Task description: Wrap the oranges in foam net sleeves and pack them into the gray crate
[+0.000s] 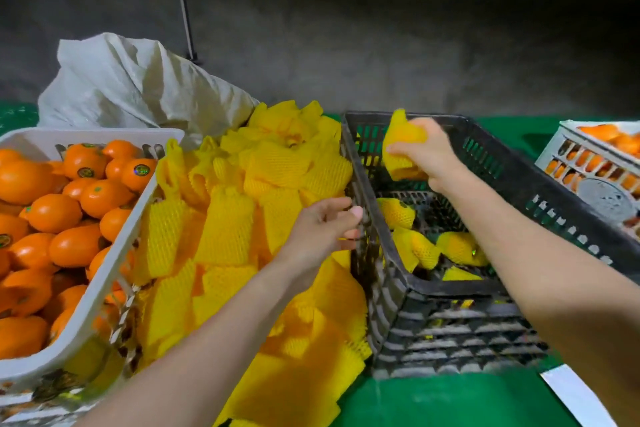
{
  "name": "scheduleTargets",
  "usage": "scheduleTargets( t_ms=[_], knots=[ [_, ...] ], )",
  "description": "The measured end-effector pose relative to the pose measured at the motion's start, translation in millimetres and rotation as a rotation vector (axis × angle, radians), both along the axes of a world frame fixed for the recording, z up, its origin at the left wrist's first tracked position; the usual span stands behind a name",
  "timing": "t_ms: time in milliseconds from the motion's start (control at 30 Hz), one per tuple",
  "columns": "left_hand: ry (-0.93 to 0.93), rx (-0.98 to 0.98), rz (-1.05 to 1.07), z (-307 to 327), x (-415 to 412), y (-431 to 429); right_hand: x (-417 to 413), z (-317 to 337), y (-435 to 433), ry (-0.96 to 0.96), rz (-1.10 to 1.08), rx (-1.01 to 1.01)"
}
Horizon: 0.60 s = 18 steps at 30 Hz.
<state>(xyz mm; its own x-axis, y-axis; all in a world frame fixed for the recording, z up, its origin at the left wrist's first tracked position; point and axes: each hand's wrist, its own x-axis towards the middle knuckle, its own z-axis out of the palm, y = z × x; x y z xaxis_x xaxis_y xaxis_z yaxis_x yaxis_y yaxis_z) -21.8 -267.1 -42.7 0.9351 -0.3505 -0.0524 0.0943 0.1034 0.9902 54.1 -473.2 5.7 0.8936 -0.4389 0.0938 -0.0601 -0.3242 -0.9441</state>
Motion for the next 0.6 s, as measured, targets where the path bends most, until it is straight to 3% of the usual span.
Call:
scheduleTargets(
  t_ms=[133, 267, 400, 600],
  knots=[
    [0.038, 0.088, 0.007, 1, 17, -38, 26, -42, -32, 0.613, 0.184, -0.651],
    [0.096, 0.048, 0.086, -4, 29, -50, 54, -67, -31, 0.762, 0.41, -1.048],
    [0.129, 0.031, 0.103, -6, 32, -49, 72, -109, -25, 0.757, 0.432, -1.129],
    [0.126, 0.006, 0.096, -5, 30, -49, 61, -120, -14, 0.7, 0.525, -0.952]
  ],
)
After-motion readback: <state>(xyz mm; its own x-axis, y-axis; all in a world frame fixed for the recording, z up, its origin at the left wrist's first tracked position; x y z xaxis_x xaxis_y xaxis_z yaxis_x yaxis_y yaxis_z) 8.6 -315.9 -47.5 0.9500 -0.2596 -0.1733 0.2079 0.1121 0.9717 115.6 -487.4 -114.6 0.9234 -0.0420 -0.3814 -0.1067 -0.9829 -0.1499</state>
